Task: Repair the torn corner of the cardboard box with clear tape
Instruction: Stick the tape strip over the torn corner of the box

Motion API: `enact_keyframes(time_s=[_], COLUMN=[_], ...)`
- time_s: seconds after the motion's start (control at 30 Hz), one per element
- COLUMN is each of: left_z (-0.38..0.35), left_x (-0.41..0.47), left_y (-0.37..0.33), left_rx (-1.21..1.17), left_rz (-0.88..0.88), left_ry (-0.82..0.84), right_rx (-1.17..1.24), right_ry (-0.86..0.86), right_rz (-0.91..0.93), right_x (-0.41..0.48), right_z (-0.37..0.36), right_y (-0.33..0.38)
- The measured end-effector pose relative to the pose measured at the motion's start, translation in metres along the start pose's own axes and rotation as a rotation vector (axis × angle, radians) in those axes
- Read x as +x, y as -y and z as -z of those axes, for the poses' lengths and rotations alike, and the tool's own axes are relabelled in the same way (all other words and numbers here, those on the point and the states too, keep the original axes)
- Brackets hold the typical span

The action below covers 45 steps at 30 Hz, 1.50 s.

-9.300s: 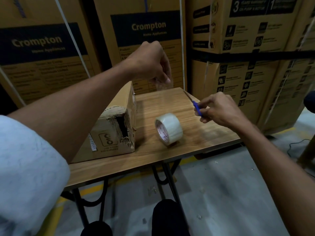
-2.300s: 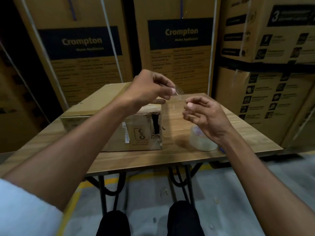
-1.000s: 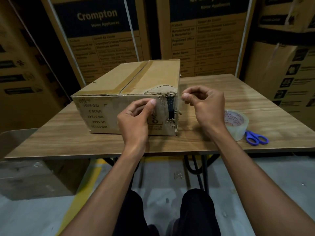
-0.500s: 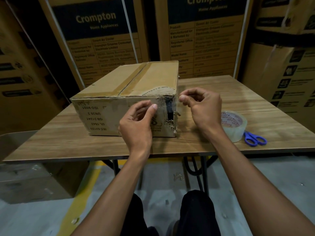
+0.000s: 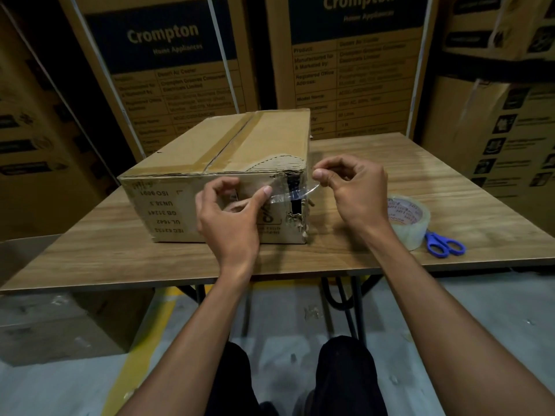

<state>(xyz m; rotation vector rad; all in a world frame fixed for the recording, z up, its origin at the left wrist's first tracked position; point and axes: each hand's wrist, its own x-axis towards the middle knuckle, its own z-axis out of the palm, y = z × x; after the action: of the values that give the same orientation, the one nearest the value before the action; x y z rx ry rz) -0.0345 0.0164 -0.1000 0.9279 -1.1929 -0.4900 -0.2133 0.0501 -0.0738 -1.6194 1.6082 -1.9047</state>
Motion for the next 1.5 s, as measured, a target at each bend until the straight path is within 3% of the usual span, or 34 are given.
enact_keyframes(time_s=[0.17, 0.33, 0.4, 0.67, 1.13, 1.37, 1.5], left_z=[0.004, 0.003, 0.002, -0.003, 0.003, 0.003, 0.002], left_x=[0.003, 0.018, 0.029, 0.041, 0.043, 0.043, 0.042], left_y=[0.002, -0.002, 0.0, 0.004, 0.014, 0.013, 0.013], left_rx=[0.139, 0.443, 0.445, 0.312, 0.388, 0.374, 0.394], left_rz=[-0.071, -0.432, -0.503, -0.51, -0.632, -0.595, -0.596], left_ry=[0.041, 0.233, 0.299, 0.26, 0.375, 0.368, 0.365], right_rx=[0.014, 0.013, 0.022, 0.133, 0.221, 0.352, 0.256], right_ry=[0.011, 0.029, 0.034, 0.027, -0.026, -0.003, 0.029], right_rz=[0.005, 0.021, 0.024, 0.003, 0.001, -0.121, -0.184], right_x=[0.0, 0.002, 0.002, 0.005, 0.005, -0.003, -0.002], right_z=[0.001, 0.002, 0.001, 0.0, -0.014, -0.008, -0.006], right_y=[-0.001, -0.001, -0.001, -0.007, -0.016, -0.017, -0.017])
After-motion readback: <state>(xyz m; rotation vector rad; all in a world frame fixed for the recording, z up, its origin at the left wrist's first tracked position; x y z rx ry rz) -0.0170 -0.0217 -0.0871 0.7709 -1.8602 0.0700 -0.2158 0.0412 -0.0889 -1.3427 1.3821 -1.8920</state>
